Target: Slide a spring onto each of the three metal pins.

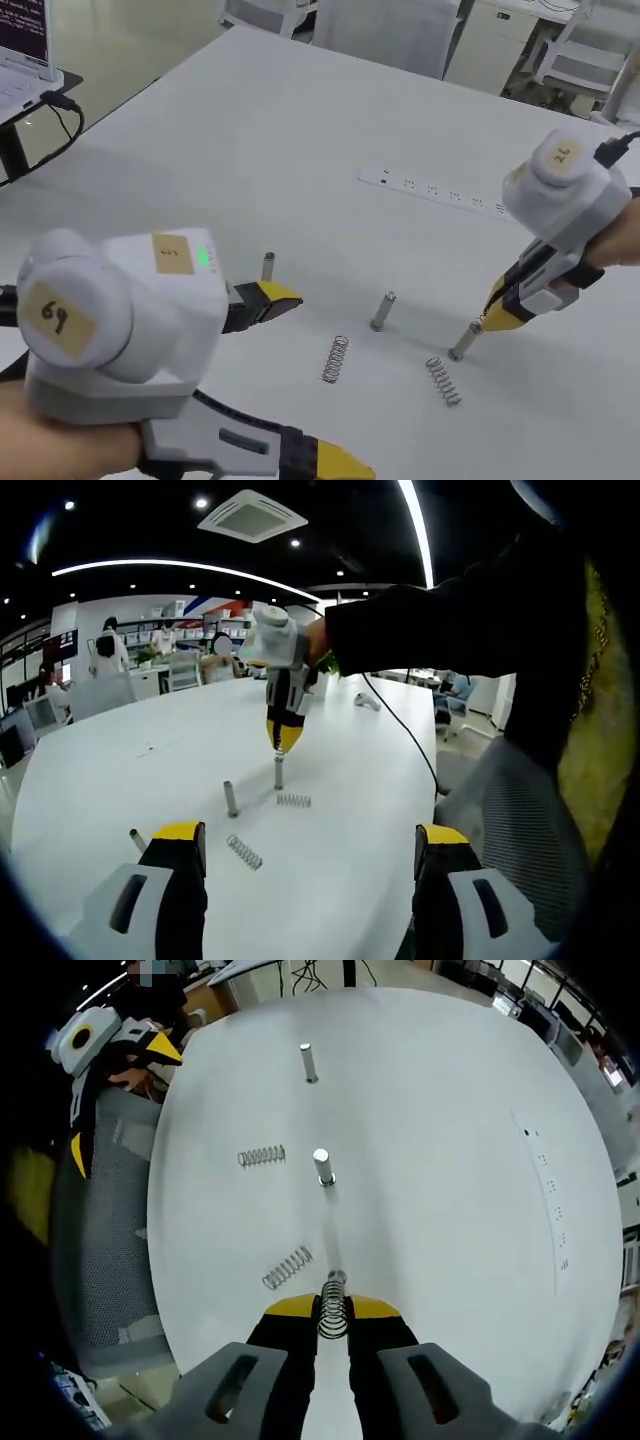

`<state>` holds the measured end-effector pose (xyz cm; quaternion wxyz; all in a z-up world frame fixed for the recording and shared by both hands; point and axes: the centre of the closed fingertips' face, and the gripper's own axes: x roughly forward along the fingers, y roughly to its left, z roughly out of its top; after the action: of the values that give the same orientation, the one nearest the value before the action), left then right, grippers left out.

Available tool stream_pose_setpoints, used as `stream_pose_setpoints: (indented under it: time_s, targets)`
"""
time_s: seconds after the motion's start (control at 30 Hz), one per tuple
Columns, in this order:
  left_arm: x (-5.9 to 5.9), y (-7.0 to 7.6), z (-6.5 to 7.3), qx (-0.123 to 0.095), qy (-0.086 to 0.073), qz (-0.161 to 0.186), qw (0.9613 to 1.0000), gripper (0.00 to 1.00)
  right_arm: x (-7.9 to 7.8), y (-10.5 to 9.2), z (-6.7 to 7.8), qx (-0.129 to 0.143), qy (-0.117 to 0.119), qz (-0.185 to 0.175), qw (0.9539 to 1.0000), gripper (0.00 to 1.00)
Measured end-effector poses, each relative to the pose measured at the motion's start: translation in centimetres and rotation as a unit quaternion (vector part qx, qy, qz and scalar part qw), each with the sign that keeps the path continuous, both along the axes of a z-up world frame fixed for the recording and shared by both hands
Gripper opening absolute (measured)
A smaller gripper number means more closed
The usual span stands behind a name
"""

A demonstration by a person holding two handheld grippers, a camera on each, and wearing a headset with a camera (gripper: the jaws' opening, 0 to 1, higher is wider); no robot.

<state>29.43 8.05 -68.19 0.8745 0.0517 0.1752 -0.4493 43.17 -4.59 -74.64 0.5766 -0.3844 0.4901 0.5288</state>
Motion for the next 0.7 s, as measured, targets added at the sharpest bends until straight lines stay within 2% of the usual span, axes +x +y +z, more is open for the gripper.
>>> stream_pose_setpoints:
  time_s: [0.33,0.7]
  targets:
    - [-0.06,0.04,-0.01,-0.001,0.000,-0.001,1.0000,0.82,0.08,0.11,-0.26,-0.003,-0.005,0.003,1.0000,0.08]
    - [-0.10,0.13,-0.06,-0.002,0.001,-0.001,1.0000,0.82,-0.01,0.22,-0.86,-0.022,-0.007,0.011,0.9997,0.08]
